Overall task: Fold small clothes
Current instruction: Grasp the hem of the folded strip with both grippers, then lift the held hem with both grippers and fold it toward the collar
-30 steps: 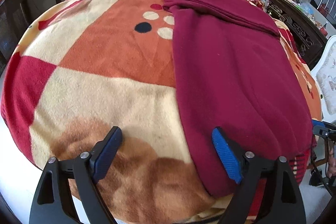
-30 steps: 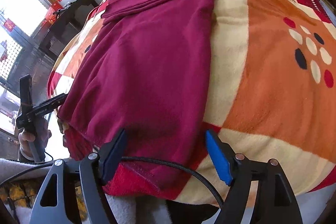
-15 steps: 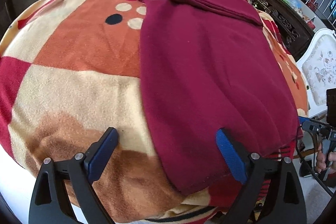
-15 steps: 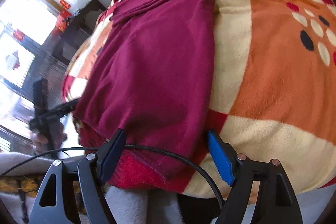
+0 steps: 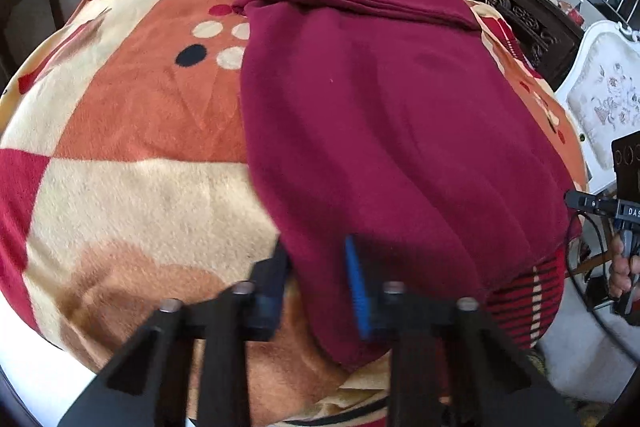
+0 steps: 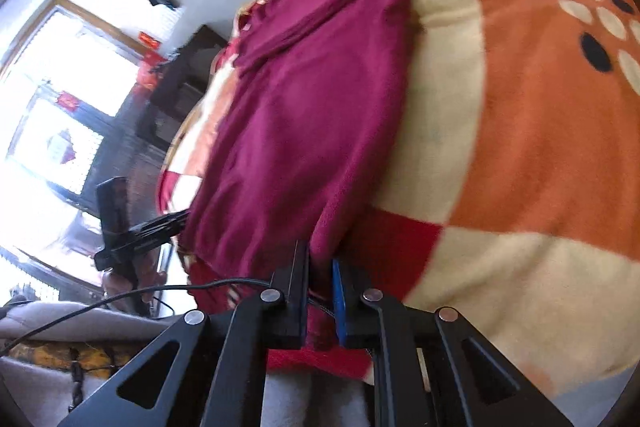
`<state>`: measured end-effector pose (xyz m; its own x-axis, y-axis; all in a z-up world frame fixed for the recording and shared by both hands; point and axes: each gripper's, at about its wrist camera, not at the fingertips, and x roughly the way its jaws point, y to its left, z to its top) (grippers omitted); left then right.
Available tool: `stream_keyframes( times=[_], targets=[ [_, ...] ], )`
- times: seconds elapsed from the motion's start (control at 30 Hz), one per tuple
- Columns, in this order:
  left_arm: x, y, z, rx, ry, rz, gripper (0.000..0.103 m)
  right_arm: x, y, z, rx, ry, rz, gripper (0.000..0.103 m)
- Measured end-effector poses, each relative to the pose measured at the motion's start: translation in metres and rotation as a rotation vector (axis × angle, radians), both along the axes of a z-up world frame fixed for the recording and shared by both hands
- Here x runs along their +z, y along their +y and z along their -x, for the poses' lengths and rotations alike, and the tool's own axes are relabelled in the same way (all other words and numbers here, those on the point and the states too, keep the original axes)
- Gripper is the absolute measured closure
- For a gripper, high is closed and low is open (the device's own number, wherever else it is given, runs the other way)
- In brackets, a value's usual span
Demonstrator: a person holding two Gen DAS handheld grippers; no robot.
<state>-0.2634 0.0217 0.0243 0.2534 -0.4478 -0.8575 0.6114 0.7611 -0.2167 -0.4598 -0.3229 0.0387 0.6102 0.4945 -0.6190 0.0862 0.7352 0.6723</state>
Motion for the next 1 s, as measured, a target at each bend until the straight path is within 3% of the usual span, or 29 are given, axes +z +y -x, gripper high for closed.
stream_keyframes(
  times=[0.03, 0.13, 0.47, 0.67, 0.77, 0.87, 0.93, 0.97, 1.0],
  targets=[
    [0.002, 0.003, -0.003, 0.002, 0.012, 0.011, 0.093, 0.005, 0.001, -0.003, 0.002, -0.025, -0.004, 0.092],
    [0.013, 0.014, -0.020, 0.006, 0.071, 0.107, 0.095, 0.021, -0.001, -0.012, 0.005, -0.113, -0.047, 0.094],
    [0.073, 0.002, -0.054, -0.001, -0.100, 0.170, 0.095, 0.068, -0.038, -0.045, -0.123, -0.355, -0.129, 0.097],
    [0.083, -0.009, -0.063, -0.020, -0.133, 0.165, 0.095, 0.058, -0.033, -0.053, -0.054, -0.179, -0.095, 0.095],
    [0.075, -0.012, -0.060, -0.023, -0.141, 0.130, 0.095, 0.043, -0.027, -0.036, 0.009, -0.028, -0.078, 0.090],
    [0.066, -0.008, -0.062, -0.010, -0.110, 0.130, 0.095, 0.043, -0.027, -0.008, 0.031, 0.045, -0.015, 0.086],
    [0.065, -0.007, -0.061, -0.006, -0.107, 0.132, 0.095, 0.048, -0.034, 0.014, 0.017, 0.071, 0.020, 0.079],
    [0.064, -0.008, -0.060, -0.004, -0.108, 0.130, 0.095, 0.051, -0.037, 0.023, 0.008, 0.072, 0.036, 0.070],
    [0.064, -0.008, -0.059, -0.005, -0.109, 0.128, 0.095, 0.053, -0.039, 0.031, -0.001, 0.065, 0.047, 0.055]
  ],
)
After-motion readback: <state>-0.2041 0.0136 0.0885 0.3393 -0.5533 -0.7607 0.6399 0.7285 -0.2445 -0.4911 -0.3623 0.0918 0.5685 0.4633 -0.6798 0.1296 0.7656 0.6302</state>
